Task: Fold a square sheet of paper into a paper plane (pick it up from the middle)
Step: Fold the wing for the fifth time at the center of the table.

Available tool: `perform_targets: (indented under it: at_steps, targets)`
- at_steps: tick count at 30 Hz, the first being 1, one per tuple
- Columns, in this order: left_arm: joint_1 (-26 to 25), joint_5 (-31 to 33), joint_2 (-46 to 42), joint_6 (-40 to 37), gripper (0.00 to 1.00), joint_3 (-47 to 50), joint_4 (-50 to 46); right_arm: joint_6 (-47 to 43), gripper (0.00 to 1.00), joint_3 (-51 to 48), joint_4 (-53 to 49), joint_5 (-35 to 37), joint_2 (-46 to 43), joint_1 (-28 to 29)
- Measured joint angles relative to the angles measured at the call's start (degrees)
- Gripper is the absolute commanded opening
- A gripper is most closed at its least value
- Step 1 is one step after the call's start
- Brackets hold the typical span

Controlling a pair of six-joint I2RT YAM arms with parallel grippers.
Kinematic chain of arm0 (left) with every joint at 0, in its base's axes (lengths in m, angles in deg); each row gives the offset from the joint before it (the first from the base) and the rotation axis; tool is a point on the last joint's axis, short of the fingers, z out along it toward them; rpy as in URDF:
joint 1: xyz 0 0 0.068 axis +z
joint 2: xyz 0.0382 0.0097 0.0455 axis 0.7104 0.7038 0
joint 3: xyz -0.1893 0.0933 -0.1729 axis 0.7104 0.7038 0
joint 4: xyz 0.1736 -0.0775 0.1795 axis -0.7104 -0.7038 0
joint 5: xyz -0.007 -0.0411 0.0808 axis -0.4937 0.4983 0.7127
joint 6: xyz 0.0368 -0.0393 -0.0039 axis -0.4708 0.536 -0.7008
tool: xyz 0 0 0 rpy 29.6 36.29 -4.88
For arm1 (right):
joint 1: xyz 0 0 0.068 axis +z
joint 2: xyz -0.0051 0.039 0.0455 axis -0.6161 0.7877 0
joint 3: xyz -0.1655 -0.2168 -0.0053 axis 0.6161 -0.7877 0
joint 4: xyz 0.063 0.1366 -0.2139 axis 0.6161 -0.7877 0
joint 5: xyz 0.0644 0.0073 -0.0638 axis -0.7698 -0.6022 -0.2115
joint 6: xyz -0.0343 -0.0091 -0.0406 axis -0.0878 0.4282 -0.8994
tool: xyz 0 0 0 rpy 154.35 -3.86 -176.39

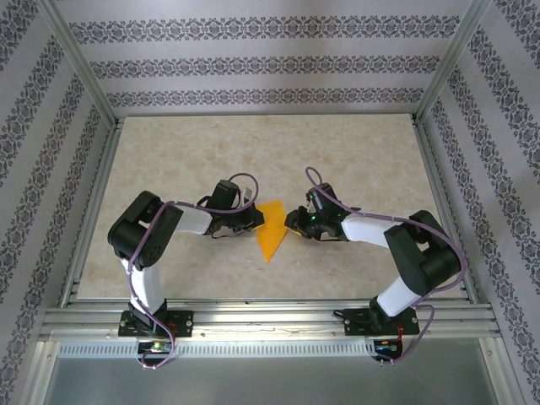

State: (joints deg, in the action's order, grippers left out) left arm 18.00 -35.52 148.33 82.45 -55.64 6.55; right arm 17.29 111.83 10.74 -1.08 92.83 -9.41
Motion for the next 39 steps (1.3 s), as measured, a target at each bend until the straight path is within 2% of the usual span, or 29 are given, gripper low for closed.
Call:
perform_targets:
  at_steps: [20, 31, 39]
  targets:
    - [0.0, -1.77, 0.66, -2.82, 0.0, -1.9, -3.26, 1.53, 0.29, 0.66, 2.54, -4.07, 3.65, -0.02]
    - [0.0, -3.58, 1.53, -5.66, 0.0, -3.85, -6.47, -3.89, 0.25, 4.61, 3.87, -9.51, 4.74, -2.99]
    - [0.0, -3.87, 1.62, -6.47, 0.0, -4.35, -7.52, -9.05, 0.21, 8.57, 2.38, -15.96, 9.25, -4.81]
